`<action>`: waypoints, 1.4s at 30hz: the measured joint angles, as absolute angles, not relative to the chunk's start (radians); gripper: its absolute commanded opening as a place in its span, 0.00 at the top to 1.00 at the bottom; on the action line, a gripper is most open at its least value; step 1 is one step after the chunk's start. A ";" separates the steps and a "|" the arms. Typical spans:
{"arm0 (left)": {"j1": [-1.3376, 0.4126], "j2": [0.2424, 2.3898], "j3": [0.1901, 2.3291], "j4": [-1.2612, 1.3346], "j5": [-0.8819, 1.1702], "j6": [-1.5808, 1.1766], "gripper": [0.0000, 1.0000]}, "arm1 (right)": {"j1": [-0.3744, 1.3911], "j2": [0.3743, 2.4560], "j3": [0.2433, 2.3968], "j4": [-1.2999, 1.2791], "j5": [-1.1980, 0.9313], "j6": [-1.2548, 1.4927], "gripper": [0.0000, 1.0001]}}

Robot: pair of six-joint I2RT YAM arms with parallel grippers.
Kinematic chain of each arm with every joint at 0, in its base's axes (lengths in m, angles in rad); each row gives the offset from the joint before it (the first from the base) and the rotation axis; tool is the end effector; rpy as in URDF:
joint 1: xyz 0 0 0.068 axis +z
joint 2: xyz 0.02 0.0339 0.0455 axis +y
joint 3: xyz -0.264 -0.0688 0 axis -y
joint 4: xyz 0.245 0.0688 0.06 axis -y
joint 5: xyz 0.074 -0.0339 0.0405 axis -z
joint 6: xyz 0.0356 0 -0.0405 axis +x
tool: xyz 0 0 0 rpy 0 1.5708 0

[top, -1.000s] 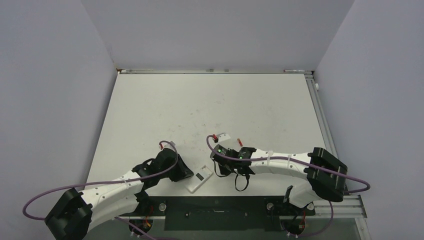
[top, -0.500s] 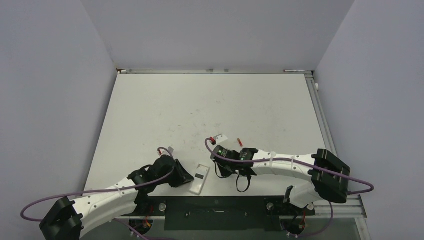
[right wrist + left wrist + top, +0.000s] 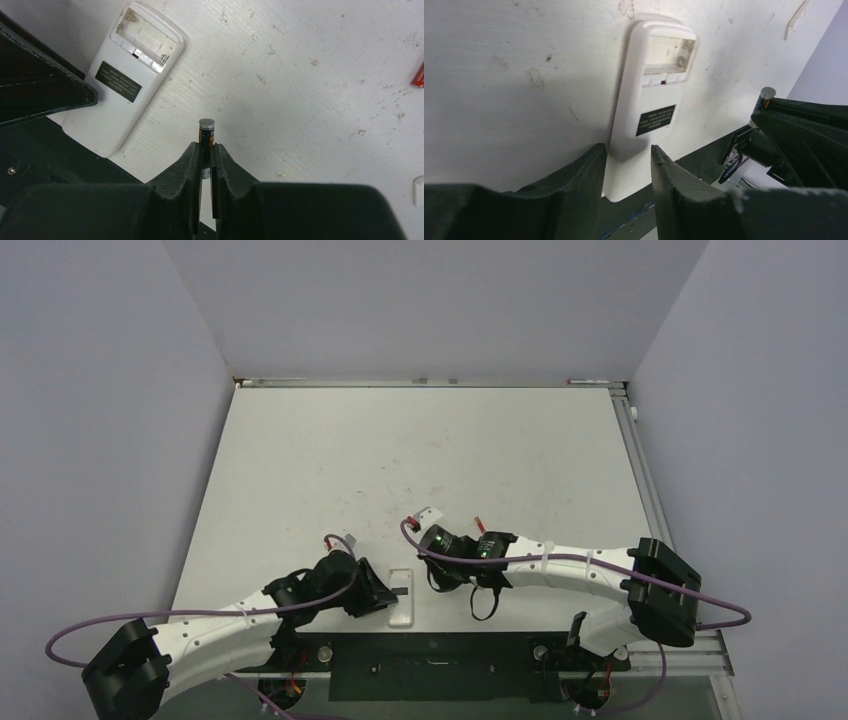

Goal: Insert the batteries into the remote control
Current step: Adjust the remote control at the center of the board.

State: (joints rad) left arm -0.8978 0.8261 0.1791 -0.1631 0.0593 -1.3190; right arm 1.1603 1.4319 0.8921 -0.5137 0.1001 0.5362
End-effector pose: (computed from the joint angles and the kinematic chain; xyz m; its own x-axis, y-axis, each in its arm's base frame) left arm 0.0908 -0.1172 0.1285 -0.8931 -0.4306 -0.1302 -0.2365 0.6956 -0.6784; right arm 0.1144 0.2540 0.2054 -0.7542 -0.4591 -0.4695 -0.5901 0.7874 0.1780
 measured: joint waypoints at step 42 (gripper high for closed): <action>-0.814 0.543 0.220 0.010 0.391 -1.336 0.57 | 1.245 1.238 0.914 -0.441 -0.244 -0.047 0.91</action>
State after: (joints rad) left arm -0.8143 0.5434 0.2195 0.0105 0.3912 -1.3361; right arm 1.2449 1.2377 0.9142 -0.4408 -0.2440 -0.0467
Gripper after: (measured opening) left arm 0.452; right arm 0.096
